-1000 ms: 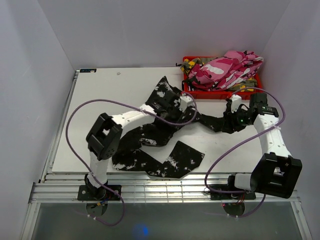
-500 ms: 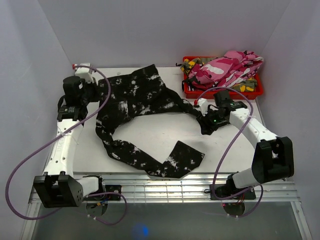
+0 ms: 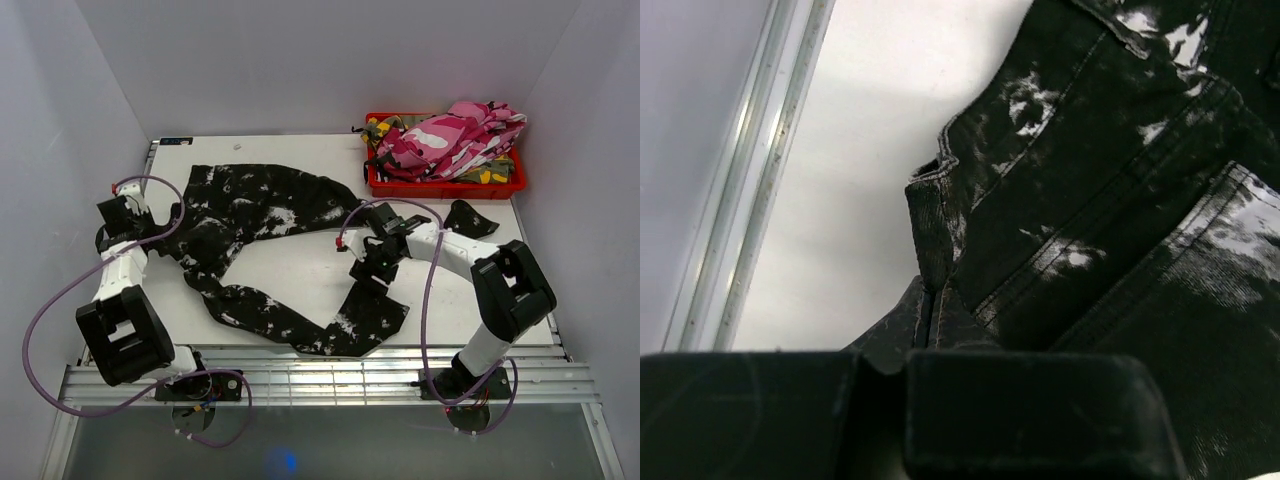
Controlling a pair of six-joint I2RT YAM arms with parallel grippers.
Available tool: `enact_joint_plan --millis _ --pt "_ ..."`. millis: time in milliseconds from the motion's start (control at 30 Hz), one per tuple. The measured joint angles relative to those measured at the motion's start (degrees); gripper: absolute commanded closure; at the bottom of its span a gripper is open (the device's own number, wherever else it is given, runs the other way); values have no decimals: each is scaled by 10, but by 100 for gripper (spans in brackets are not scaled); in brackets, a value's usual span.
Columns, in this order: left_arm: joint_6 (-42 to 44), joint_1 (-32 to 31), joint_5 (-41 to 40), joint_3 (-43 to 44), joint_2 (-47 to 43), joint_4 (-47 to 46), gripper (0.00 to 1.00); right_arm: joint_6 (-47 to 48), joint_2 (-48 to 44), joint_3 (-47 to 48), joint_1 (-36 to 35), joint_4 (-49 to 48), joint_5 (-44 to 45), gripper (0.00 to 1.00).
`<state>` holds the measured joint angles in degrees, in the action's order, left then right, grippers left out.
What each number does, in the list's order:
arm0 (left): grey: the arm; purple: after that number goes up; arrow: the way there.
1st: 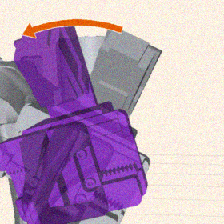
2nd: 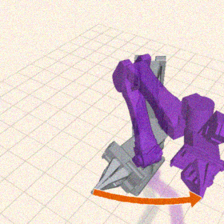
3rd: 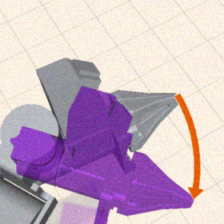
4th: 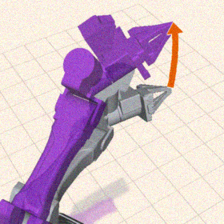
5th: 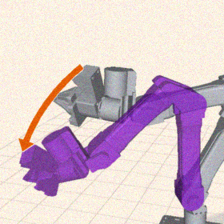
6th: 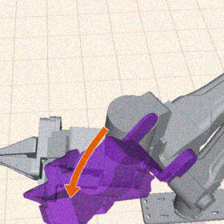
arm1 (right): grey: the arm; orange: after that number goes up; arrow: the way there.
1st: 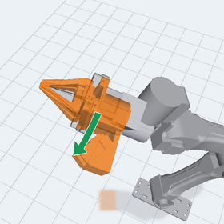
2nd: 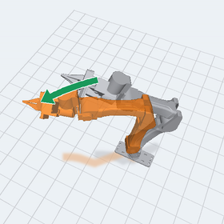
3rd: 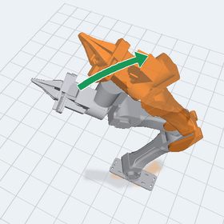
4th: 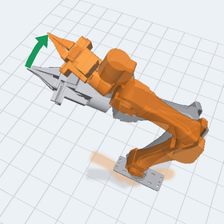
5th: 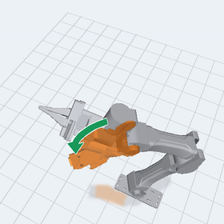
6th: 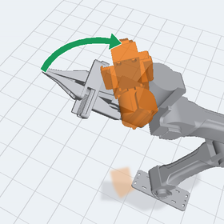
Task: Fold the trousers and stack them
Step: Flatten the trousers out
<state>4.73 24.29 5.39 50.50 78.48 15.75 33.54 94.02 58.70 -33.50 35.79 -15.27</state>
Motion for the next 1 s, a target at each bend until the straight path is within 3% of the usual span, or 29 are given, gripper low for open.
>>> enact_joint_plan --millis 167,267,400,467,500,600,633,733,833,1000 --pt "34 0 -17 1 40 -32 100 1 35 0 -32 -35 28 35" --pt "50 4 -24 7 69 -32 93 5 38 -1 -43 -48 47 39" --pt "62 8 -17 20 82 -16 77 16 30 -14 -52 -62 57 63" --pt "68 9 -5 32 82 -4 74 24 21 -24 -57 -66 53 75" --pt "70 10 3 38 82 2 72 30 14 -32 -59 -71 52 91" --pt "82 10 33 53 82 19 61 51 -11 -57 -61 -82 61 92" --pt "86 10 46 57 82 25 54 60 -20 -65 -60 -84 68 92" --pt "108 10 85 65 82 51 47 83 -48 -88 -44 -76 94 92" --pt "137 10 118 73 76 79 46 116 -88 -95 1 -44 114 92" --pt "193 10 149 101 71 126 43 204 -198 -95 137 -22 139 92"
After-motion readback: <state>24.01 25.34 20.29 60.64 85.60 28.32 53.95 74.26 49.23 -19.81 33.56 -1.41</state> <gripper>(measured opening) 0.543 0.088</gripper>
